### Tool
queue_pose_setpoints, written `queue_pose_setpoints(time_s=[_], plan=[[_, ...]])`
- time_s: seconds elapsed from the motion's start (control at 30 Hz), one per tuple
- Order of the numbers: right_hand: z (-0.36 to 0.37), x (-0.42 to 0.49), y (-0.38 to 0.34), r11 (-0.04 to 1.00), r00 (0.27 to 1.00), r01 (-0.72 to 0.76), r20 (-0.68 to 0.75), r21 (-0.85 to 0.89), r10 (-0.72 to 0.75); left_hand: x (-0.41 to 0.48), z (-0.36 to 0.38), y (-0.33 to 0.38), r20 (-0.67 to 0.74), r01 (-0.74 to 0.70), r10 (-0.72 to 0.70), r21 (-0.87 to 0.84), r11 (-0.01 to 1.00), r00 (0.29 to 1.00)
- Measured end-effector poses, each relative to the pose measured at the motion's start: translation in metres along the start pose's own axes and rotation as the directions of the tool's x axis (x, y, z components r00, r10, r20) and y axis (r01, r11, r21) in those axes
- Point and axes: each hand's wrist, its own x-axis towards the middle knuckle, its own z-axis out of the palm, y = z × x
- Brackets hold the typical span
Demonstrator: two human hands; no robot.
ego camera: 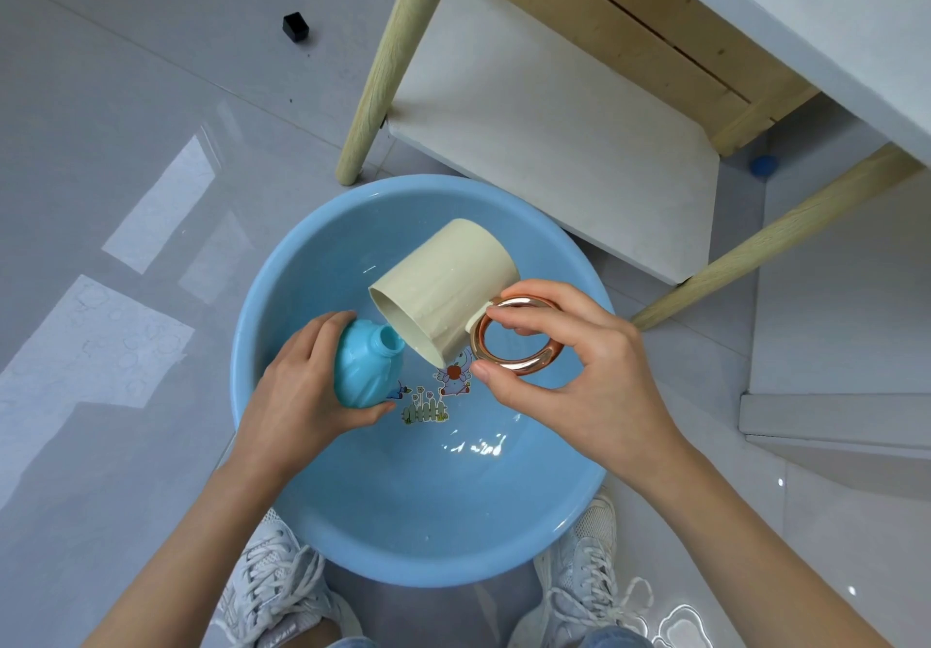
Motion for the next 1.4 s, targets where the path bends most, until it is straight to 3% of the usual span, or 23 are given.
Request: queue_pose_setpoints(time_s=[1.1, 1.4], plan=[[0.003, -0.005, -0.002, 0.971, 0.982, 0.186, 0.03, -0.148, -0.184, 0.001, 0.001, -0.002, -0.006, -0.028, 0.028, 0.019, 0.999, 1.0], [0.005, -0.011, 0.003, 0.938, 0.967, 0.249, 0.11, -0.24, -0.228, 0.001, 0.002, -0.003, -0.015, -0.022, 0.022, 0.003, 1.0, 1.0]])
